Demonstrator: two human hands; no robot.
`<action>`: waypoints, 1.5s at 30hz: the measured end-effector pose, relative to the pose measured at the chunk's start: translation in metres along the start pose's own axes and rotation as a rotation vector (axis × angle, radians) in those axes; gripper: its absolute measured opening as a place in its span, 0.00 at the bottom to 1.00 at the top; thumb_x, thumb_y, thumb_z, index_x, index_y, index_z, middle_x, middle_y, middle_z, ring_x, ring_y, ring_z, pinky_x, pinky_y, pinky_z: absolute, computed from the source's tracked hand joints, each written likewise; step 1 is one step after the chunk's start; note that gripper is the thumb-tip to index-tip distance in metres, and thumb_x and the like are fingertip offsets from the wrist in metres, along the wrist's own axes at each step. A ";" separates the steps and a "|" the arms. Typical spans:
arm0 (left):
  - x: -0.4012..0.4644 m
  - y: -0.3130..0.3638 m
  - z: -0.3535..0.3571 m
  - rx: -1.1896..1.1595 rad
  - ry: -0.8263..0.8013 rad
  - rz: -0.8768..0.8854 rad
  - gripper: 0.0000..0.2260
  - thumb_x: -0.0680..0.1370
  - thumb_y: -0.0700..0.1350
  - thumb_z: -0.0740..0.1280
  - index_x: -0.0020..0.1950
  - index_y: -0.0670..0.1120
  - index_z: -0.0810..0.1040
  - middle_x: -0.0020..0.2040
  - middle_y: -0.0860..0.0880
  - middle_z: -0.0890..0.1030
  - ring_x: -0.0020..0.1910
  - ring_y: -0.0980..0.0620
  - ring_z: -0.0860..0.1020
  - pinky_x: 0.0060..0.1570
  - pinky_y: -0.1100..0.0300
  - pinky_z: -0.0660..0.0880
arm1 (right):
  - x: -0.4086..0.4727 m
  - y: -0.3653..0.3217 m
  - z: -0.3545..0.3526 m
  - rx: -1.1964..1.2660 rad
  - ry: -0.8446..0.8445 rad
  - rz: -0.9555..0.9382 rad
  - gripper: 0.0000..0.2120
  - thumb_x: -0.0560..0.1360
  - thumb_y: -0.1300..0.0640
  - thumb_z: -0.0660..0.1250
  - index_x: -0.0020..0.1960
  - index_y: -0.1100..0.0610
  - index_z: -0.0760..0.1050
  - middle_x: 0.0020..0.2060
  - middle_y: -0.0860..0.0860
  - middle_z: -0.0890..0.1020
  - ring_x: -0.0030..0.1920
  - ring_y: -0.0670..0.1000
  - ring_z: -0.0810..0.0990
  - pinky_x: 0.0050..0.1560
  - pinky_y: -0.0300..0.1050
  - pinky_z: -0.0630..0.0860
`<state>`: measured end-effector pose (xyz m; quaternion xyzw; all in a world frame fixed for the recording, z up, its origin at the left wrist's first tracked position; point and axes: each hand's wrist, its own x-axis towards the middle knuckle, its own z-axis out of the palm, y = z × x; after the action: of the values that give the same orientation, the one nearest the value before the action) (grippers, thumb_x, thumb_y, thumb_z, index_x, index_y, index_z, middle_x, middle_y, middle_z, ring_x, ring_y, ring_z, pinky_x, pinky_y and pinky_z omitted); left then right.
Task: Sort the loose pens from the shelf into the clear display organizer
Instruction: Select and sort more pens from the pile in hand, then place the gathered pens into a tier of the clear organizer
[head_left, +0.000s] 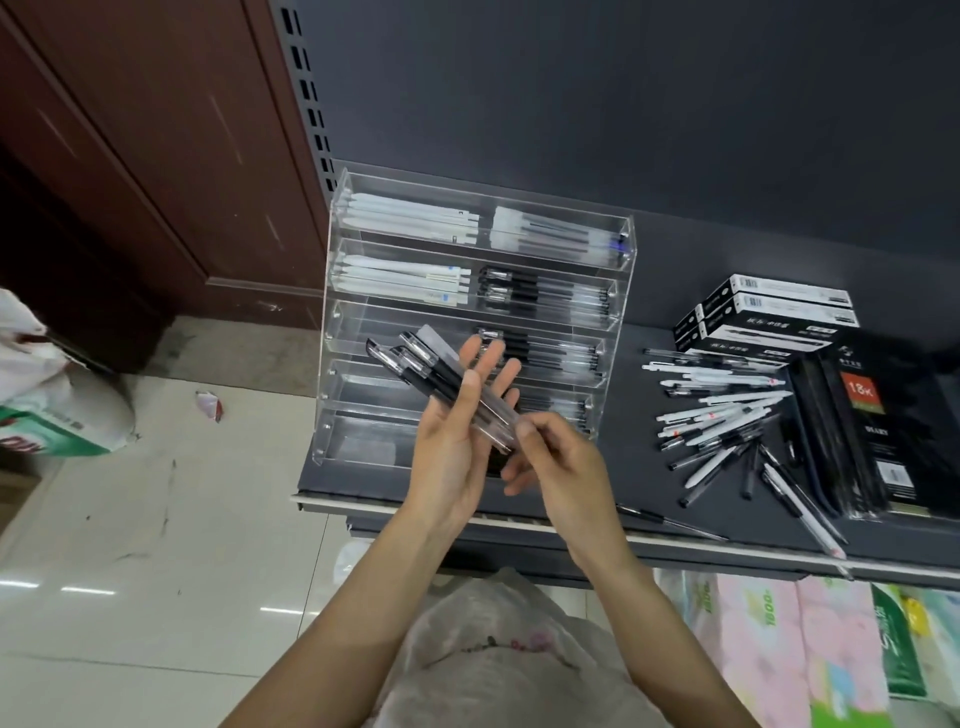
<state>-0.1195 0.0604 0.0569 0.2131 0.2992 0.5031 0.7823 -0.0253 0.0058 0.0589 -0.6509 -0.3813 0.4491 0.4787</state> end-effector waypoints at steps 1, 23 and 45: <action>0.002 0.000 -0.001 0.036 -0.005 -0.005 0.17 0.77 0.44 0.59 0.66 0.46 0.72 0.60 0.50 0.81 0.61 0.51 0.78 0.58 0.59 0.76 | 0.002 0.001 0.000 -0.002 0.039 -0.028 0.06 0.79 0.59 0.62 0.47 0.55 0.77 0.29 0.49 0.80 0.31 0.49 0.80 0.34 0.42 0.77; 0.019 0.026 -0.026 0.614 0.092 -0.035 0.09 0.78 0.42 0.64 0.53 0.42 0.83 0.42 0.48 0.84 0.34 0.57 0.78 0.37 0.68 0.75 | 0.052 -0.019 -0.004 -0.649 -0.043 -0.420 0.05 0.73 0.56 0.71 0.49 0.52 0.81 0.40 0.43 0.84 0.40 0.40 0.81 0.42 0.37 0.78; 0.057 0.035 -0.022 0.365 0.330 -0.073 0.07 0.74 0.47 0.69 0.49 0.47 0.84 0.47 0.49 0.83 0.43 0.57 0.77 0.39 0.72 0.74 | 0.207 -0.095 -0.087 -1.254 0.138 -0.458 0.08 0.72 0.55 0.72 0.50 0.53 0.83 0.44 0.49 0.84 0.51 0.54 0.74 0.50 0.46 0.71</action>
<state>-0.1397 0.1271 0.0483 0.2548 0.5160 0.4402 0.6892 0.1141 0.1969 0.1168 -0.7357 -0.6671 -0.0132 0.1166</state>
